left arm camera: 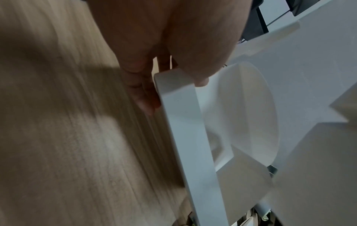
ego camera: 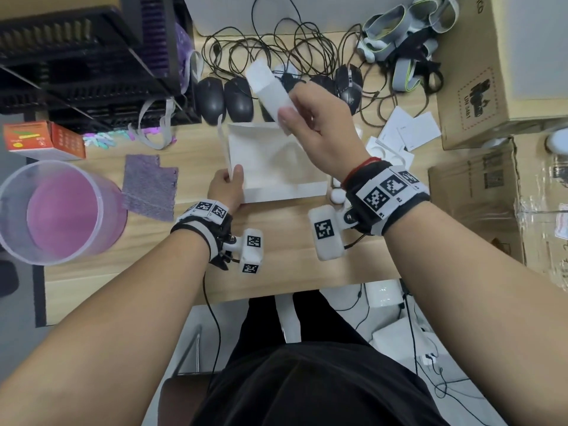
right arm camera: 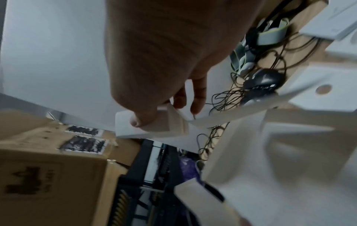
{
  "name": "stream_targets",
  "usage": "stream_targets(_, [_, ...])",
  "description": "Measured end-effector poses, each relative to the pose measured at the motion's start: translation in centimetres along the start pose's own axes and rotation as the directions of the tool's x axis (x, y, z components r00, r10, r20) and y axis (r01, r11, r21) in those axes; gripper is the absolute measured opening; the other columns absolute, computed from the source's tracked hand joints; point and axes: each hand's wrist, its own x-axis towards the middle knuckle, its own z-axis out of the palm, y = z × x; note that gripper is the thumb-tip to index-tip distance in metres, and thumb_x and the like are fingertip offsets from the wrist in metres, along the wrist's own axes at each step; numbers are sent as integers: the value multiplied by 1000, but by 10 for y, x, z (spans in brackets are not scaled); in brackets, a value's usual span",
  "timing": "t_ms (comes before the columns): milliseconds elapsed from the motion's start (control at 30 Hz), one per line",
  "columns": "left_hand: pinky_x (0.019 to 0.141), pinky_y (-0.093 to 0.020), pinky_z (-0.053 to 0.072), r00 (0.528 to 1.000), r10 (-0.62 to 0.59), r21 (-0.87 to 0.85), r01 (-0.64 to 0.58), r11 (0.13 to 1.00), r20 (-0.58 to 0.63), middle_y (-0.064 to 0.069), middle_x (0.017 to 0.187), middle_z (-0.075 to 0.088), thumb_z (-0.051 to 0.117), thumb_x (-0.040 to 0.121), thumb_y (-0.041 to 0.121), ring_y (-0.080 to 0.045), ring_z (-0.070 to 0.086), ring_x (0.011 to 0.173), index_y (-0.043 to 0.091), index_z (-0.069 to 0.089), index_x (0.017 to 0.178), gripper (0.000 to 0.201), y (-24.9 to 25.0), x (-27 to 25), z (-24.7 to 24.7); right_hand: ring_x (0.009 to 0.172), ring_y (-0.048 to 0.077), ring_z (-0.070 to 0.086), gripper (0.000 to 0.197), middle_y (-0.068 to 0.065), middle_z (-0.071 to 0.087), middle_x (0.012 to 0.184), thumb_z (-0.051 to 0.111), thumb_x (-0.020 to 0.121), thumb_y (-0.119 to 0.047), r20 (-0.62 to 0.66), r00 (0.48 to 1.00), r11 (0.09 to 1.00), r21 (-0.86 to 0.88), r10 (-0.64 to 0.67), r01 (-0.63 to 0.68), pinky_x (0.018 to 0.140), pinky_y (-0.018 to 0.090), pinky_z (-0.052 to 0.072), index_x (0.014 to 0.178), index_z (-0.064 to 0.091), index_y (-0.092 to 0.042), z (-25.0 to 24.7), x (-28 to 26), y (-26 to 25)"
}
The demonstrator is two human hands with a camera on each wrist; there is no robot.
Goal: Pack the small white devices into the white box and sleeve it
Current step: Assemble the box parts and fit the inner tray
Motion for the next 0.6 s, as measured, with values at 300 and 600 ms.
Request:
stream_targets(300, [91,-42,55,999,-23,6,23,1000,30,-5,121,63,41,98,63,-28,64,105,11,52,131,62,-5,0,-13,79,30,69,21,14,61,84,55,100,-18,317,924,929,226,215,-294,70,44,61,79,52,-13,31,-3,-8])
stream_targets(600, [102,-38,44,998,19,110,-25,994,53,-8,131,59,39,99,62,-28,58,117,8,48,140,68,-19,4,-22,70,28,58,34,15,63,74,55,99,-32,-7,991,986,103,136,-135,64,34,46,80,55,-3,32,0,-12])
